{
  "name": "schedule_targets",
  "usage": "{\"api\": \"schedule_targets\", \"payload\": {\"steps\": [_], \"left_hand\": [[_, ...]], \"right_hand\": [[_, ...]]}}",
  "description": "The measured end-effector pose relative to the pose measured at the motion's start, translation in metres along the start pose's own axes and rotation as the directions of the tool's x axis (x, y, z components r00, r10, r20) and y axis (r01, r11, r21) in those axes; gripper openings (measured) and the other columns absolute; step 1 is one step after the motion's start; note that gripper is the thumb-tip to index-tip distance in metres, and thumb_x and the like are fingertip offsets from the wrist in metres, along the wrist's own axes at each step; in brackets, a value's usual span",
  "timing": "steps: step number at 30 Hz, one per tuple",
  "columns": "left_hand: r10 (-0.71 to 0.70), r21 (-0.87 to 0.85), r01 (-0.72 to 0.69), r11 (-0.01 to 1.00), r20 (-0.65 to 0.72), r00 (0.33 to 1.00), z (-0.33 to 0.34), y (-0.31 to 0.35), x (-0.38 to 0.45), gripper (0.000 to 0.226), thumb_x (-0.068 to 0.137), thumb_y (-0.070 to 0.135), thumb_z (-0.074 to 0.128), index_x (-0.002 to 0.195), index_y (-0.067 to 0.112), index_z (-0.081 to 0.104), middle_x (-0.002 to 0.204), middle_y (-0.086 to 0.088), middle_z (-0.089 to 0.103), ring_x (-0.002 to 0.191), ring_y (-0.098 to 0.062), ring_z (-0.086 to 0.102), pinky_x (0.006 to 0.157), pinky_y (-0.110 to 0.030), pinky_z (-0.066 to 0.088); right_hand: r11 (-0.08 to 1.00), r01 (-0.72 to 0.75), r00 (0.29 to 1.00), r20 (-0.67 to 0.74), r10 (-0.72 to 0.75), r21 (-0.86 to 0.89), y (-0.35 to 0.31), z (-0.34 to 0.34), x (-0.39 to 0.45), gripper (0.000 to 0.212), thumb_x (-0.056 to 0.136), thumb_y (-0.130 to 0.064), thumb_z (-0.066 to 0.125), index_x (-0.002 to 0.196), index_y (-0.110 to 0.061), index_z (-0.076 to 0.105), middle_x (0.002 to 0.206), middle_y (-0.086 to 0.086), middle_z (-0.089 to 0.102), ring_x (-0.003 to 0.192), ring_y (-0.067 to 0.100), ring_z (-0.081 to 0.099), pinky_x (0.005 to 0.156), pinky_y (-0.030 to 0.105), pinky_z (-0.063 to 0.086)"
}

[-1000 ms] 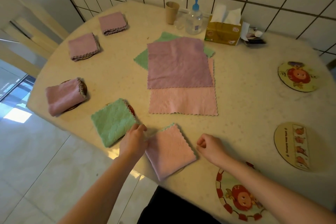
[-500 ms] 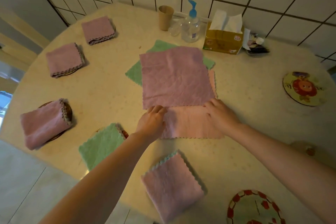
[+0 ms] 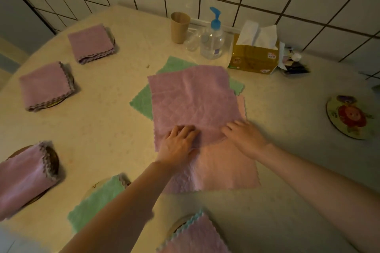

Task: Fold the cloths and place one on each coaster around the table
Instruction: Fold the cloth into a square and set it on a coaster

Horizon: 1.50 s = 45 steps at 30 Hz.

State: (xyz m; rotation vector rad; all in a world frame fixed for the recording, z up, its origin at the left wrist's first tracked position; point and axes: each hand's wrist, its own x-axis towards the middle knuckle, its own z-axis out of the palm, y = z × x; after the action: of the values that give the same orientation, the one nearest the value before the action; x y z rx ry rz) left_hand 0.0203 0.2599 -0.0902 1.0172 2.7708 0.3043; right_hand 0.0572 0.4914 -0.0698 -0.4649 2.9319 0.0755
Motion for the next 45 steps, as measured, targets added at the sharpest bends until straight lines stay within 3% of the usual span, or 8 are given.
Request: {"api": "schedule_targets", "payload": {"steps": [7, 15, 17, 21, 27, 31, 35, 45], "left_hand": [[-0.095, -0.282, 0.082, 0.956, -0.032, 0.995, -0.02, -0.039, 0.012, 0.038, 0.077, 0.009, 0.069, 0.114, 0.007, 0.066, 0.117, -0.012, 0.059, 0.104, -0.034, 0.056, 0.087, -0.04, 0.05], [-0.464, -0.548, 0.377, 0.747, -0.023, 0.885, -0.093, -0.048, 0.043, 0.039, 0.091, -0.004, 0.045, 0.121, 0.011, 0.065, 0.124, -0.014, 0.062, 0.109, -0.031, 0.058, 0.086, -0.032, 0.046], [-0.497, -0.636, 0.337, 0.694, -0.085, 0.863, -0.114, -0.032, 0.051, 0.042, 0.09, -0.005, 0.043, 0.12, 0.014, 0.065, 0.127, -0.012, 0.059, 0.112, -0.029, 0.057, 0.092, -0.037, 0.05], [-0.406, -0.517, 0.198, 0.833, -0.329, 0.853, -0.14, 0.023, 0.039, 0.038, 0.09, 0.001, 0.048, 0.122, 0.013, 0.064, 0.124, -0.007, 0.064, 0.116, -0.021, 0.055, 0.101, -0.031, 0.041], [-0.214, -0.435, 0.015, 0.9, -0.412, 0.886, -0.108, 0.126, -0.023, 0.032, 0.085, 0.001, 0.056, 0.115, 0.005, 0.067, 0.116, -0.013, 0.067, 0.11, -0.026, 0.059, 0.09, -0.018, 0.036], [-0.102, -0.406, 0.001, 0.914, -0.228, 0.968, -0.045, 0.186, -0.074, 0.037, 0.077, 0.006, 0.054, 0.11, 0.001, 0.07, 0.115, -0.024, 0.064, 0.113, -0.038, 0.058, 0.098, -0.027, 0.035], [-0.051, -0.35, 0.031, 0.936, -0.048, 0.998, 0.022, 0.233, -0.133, 0.032, 0.084, 0.008, 0.056, 0.114, 0.006, 0.069, 0.12, -0.017, 0.064, 0.12, -0.034, 0.055, 0.106, -0.044, 0.039], [-0.009, -0.349, 0.088, 0.933, 0.222, 0.975, 0.064, 0.277, -0.208, 0.038, 0.092, 0.008, 0.055, 0.129, 0.015, 0.059, 0.137, -0.003, 0.054, 0.134, -0.018, 0.041, 0.114, -0.028, 0.027]], "right_hand": [[0.907, -0.168, 0.979, -0.04, 0.199, 0.386, 0.024, -0.066, 0.041, 0.022, 0.087, 0.0, 0.045, 0.103, -0.01, 0.054, 0.105, 0.007, 0.051, 0.091, 0.027, 0.052, 0.072, 0.038, 0.044], [0.916, -0.136, 0.972, -0.129, 0.197, 0.377, 0.05, -0.086, 0.029, 0.01, 0.083, -0.008, 0.054, 0.09, -0.008, 0.062, 0.095, 0.008, 0.052, 0.096, 0.027, 0.05, 0.078, 0.038, 0.043], [0.839, -0.195, 0.908, -0.229, 0.35, 0.508, 0.057, -0.097, 0.021, 0.015, 0.087, -0.006, 0.055, 0.096, -0.008, 0.066, 0.099, 0.008, 0.06, 0.093, 0.023, 0.055, 0.078, 0.035, 0.046], [0.704, -0.108, 0.755, -0.403, 0.517, 0.701, 0.064, -0.124, -0.029, 0.016, 0.091, -0.006, 0.054, 0.1, -0.01, 0.066, 0.097, -0.007, 0.059, 0.093, 0.0, 0.049, 0.075, 0.0, 0.036], [0.73, 0.014, 0.685, -0.539, 0.49, 0.683, 0.072, -0.115, -0.17, 0.019, 0.087, -0.001, 0.053, 0.1, -0.008, 0.065, 0.101, 0.0, 0.066, 0.095, 0.002, 0.057, 0.082, 0.005, 0.041], [0.723, -0.033, 0.802, -0.414, 0.432, 0.69, 0.067, -0.066, -0.281, 0.023, 0.083, 0.005, 0.056, 0.1, -0.008, 0.066, 0.099, 0.001, 0.067, 0.094, 0.012, 0.061, 0.083, 0.022, 0.049], [0.689, -0.151, 0.891, -0.204, 0.405, 0.709, 0.048, -0.001, -0.37, 0.026, 0.082, 0.006, 0.06, 0.099, -0.012, 0.068, 0.101, 0.0, 0.068, 0.096, 0.012, 0.062, 0.083, 0.003, 0.04], [0.616, -0.258, 0.957, 0.108, 0.27, 0.745, 0.022, 0.07, -0.454, 0.025, 0.092, -0.007, 0.053, 0.109, -0.02, 0.066, 0.112, -0.01, 0.064, 0.105, -0.002, 0.056, 0.091, 0.01, 0.042]]}}
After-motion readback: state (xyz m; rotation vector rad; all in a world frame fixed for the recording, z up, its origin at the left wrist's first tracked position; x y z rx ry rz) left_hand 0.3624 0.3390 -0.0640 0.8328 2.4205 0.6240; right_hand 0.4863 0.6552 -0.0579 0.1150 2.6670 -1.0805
